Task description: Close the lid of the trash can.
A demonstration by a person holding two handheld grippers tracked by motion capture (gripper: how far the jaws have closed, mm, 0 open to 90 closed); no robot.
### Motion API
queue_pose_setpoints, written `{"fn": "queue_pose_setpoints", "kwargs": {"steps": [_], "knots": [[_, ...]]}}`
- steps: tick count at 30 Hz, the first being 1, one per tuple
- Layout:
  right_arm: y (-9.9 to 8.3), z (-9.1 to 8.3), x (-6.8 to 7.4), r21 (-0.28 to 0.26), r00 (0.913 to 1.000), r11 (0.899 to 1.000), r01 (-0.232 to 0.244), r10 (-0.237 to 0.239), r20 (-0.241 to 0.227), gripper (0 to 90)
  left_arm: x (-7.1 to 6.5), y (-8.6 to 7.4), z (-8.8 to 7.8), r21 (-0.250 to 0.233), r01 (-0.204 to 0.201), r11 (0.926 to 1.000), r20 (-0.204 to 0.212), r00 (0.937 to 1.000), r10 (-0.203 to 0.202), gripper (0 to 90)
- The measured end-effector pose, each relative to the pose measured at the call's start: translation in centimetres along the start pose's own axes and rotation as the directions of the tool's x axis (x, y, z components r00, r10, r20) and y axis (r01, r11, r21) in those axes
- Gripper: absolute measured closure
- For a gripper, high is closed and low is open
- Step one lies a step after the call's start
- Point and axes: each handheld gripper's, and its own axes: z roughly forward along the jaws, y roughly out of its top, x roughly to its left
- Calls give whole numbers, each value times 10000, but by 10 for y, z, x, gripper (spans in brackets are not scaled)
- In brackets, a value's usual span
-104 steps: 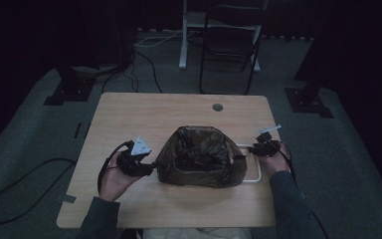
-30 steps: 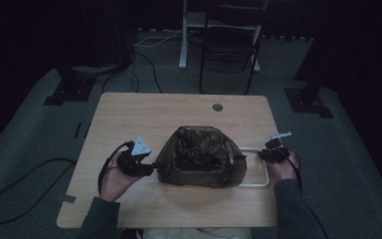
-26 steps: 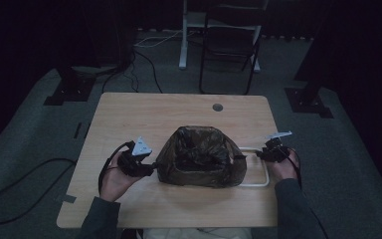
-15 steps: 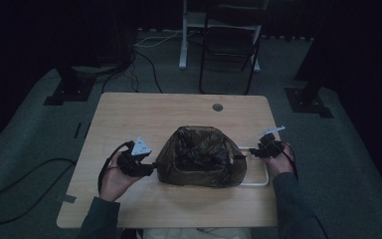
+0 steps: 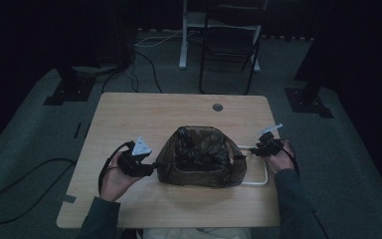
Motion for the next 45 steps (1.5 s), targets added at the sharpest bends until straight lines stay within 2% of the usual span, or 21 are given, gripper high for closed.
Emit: {"fn": "queue_pose_setpoints", "kwargs": {"steps": [5, 10, 17, 22, 25, 32, 41, 45], "knots": [[-3, -2, -3, 28, 9999, 10000, -45, 45, 127, 646, 0, 0, 0, -51, 39, 10000, -3, 10000, -39, 460], [-9, -4, -8, -154, 9992, 9991, -385, 385, 47, 657, 0, 0, 0, -4, 6, 10000, 8, 10000, -6, 460], [-12, -7, -9, -38, 9995, 9995, -326, 326, 59, 637, 1, 0, -1, -42, 57, 10000, -8, 10000, -57, 460], [-16, -9, -14, -31, 9987, 9987, -516, 516, -24, 701, -1, 0, 1, -13, 7, 10000, 22, 10000, -7, 460], [-17, -10, -15, -21, 9989, 9989, -472, 472, -27, 737, -1, 0, 1, -13, 15, 10000, 17, 10000, -15, 460], [-14, -9, -14, 88, 9994, 9994, -340, 341, -25, 752, -1, 0, 1, -16, 22, 10000, 13, 10000, -22, 460], [-12, -9, -9, 197, 9994, 9998, 41, -48, 342, 769, 1, 0, -1, -71, 59, 10000, 8, 10000, -59, 460], [-13, -10, -10, 160, 9994, 9998, -118, 113, 319, 770, 0, 0, 0, -29, 35, 10000, 5, 10000, -35, 460]]}}
